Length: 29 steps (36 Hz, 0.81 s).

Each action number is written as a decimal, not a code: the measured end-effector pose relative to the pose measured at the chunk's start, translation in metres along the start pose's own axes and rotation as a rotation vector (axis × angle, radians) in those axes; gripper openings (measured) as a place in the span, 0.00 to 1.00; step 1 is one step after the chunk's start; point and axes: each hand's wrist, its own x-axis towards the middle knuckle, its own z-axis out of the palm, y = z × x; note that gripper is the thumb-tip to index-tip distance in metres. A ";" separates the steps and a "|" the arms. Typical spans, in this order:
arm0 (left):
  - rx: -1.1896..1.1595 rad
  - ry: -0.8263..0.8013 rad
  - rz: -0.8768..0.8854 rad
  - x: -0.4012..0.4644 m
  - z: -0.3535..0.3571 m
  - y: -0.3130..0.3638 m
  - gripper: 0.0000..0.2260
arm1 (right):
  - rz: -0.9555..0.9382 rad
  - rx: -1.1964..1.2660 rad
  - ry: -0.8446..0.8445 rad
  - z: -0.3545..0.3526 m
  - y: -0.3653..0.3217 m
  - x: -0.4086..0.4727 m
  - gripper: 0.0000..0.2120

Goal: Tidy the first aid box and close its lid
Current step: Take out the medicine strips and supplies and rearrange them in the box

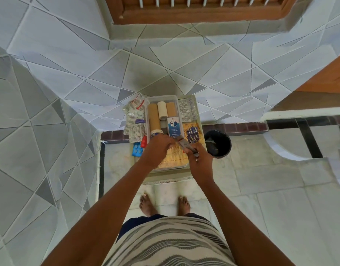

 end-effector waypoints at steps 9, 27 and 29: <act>-0.031 -0.040 0.000 -0.046 -0.003 -0.020 0.08 | -0.056 -0.246 -0.122 0.007 0.000 0.011 0.03; 0.293 -0.229 -0.043 -0.042 -0.003 -0.020 0.17 | -0.150 -0.317 -0.212 0.004 -0.006 0.027 0.02; 0.225 -0.231 -0.066 -0.041 -0.005 -0.017 0.15 | -0.154 -0.316 -0.244 0.004 -0.006 0.025 0.02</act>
